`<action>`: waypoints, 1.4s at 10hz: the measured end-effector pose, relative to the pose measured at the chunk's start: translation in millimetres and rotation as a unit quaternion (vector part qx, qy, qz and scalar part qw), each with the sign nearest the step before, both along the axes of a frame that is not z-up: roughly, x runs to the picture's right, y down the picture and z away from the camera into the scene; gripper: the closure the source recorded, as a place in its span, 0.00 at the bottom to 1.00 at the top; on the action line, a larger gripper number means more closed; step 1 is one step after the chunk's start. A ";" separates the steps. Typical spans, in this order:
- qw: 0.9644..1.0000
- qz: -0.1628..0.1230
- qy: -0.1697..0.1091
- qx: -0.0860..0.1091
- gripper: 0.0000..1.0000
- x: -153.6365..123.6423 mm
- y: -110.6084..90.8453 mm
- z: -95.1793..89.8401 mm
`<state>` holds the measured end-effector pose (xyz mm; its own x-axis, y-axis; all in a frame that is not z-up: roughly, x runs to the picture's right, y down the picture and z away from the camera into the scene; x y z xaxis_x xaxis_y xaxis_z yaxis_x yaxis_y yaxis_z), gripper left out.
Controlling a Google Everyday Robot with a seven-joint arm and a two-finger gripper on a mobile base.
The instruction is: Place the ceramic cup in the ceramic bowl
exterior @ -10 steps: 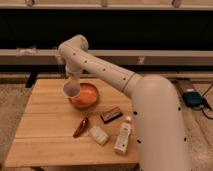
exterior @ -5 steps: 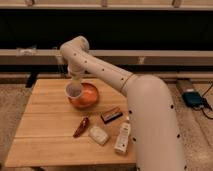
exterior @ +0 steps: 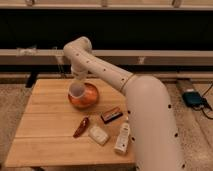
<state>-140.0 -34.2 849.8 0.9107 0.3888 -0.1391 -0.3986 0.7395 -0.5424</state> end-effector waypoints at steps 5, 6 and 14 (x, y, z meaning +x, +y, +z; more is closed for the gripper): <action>1.000 0.009 0.005 0.009 0.20 7.5 -3.5 -3.5; 1.000 0.010 0.008 0.012 0.20 9.0 -4.4 -4.3; 0.998 0.013 0.003 0.068 0.20 12.6 -13.1 -41.4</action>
<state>-127.4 -47.3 808.4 0.8997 0.4275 -0.0884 -0.4208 0.7954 -0.4362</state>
